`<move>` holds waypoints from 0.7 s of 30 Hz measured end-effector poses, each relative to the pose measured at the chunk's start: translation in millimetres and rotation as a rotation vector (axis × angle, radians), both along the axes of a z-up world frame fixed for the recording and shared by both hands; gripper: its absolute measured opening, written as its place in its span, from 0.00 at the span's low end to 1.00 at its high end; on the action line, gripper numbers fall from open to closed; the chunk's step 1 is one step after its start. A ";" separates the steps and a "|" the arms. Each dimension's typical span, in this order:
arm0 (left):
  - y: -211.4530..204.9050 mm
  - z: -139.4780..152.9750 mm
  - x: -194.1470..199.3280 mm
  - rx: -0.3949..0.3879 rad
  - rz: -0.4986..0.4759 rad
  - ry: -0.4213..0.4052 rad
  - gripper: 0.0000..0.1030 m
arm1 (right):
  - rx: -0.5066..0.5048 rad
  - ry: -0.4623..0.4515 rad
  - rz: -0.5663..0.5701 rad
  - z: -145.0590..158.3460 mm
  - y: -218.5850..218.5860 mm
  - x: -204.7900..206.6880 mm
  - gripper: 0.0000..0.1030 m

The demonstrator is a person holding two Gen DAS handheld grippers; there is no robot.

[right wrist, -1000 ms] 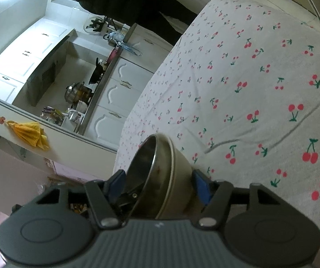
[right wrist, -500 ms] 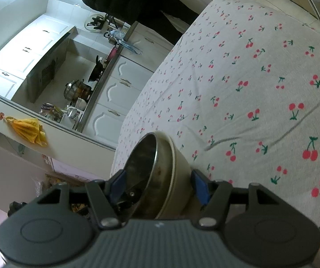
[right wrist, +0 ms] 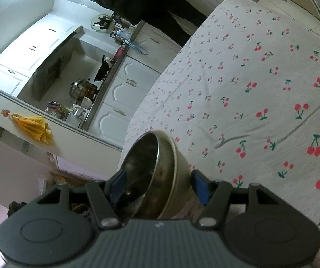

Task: Organize plates and bowls
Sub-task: 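Lift the bowl stack with the left gripper and carry it to the plates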

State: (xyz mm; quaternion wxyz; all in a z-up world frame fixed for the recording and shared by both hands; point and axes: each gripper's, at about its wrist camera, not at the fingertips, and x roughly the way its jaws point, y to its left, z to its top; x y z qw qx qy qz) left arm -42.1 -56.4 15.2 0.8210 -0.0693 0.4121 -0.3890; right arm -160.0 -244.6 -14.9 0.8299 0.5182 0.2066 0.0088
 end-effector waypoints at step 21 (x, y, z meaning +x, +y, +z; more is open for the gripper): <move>28.1 15.2 -8.5 -0.042 0.026 -0.016 0.22 | -0.035 -0.026 0.044 16.0 17.4 2.8 0.63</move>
